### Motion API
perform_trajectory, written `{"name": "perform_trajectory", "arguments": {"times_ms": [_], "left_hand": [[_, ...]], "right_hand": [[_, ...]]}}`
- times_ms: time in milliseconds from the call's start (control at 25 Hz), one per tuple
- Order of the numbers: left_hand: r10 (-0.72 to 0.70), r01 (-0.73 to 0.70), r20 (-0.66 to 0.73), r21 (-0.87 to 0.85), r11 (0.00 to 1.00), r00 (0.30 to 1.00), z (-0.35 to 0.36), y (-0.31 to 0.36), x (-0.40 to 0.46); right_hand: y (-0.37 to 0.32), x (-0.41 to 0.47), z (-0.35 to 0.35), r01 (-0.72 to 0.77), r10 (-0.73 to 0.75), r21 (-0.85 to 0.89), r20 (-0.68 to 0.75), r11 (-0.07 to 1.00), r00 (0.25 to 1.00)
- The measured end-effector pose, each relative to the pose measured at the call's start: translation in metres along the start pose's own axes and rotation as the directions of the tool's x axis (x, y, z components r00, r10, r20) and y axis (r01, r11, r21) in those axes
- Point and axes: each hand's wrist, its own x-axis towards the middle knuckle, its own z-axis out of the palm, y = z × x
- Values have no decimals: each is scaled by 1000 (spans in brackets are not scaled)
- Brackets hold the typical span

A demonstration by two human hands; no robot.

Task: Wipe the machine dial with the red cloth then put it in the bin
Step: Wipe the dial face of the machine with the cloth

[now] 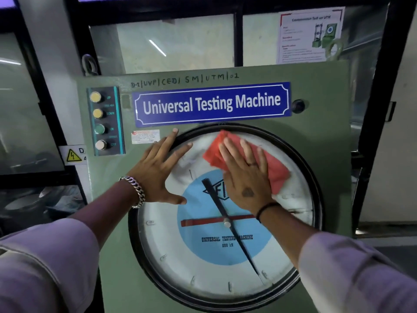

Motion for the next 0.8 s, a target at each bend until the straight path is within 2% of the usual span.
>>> {"name": "perform_trajectory", "arguments": {"times_ms": [80, 160, 240, 320, 400, 480, 520, 600, 680, 720, 760, 800], "left_hand": [[-18, 16, -41, -44, 999, 999, 8, -5, -13], [-51, 46, -62, -82, 996, 997, 17, -9, -26], [-96, 87, -63, -124, 988, 993, 24, -9, -41], [-148, 137, -55, -170, 976, 987, 30, -7, -57], [-185, 173, -45, -202, 964, 982, 35, -6, -70], [-222, 209, -35, -222, 952, 974, 39, -5, -79], [-235, 221, -32, -230, 948, 972, 40, -4, -83], [-249, 236, -21, -241, 941, 968, 41, -2, -87], [-256, 246, -10, -246, 938, 967, 41, 0, -89], [-261, 252, -6, -244, 937, 965, 41, 1, -89], [-264, 256, -1, -238, 937, 965, 41, 2, -90], [-269, 262, 1, -233, 937, 963, 41, 2, -90]], "right_hand": [[-40, 21, 5, 123, -123, 6, 36, 992, 992], [-70, -4, 19, 320, -320, 16, 104, 947, 942], [-68, -38, 21, 466, -460, -3, 155, 885, 874], [-49, -38, 15, 543, -533, -21, 166, 839, 830], [-39, -7, 10, 457, -454, -3, 116, 889, 884], [-52, 17, 10, 262, -263, 26, 44, 965, 964], [-62, 14, 15, 217, -219, 37, 27, 975, 975], [-69, -24, 30, 346, -345, -4, 85, 938, 935], [-45, -60, 31, 523, -511, -30, 170, 852, 843], [-29, -54, 26, 562, -547, -39, 179, 826, 817], [-19, -36, 21, 540, -525, -56, 170, 840, 834], [-15, -11, 19, 463, -453, -60, 131, 884, 882]]}}
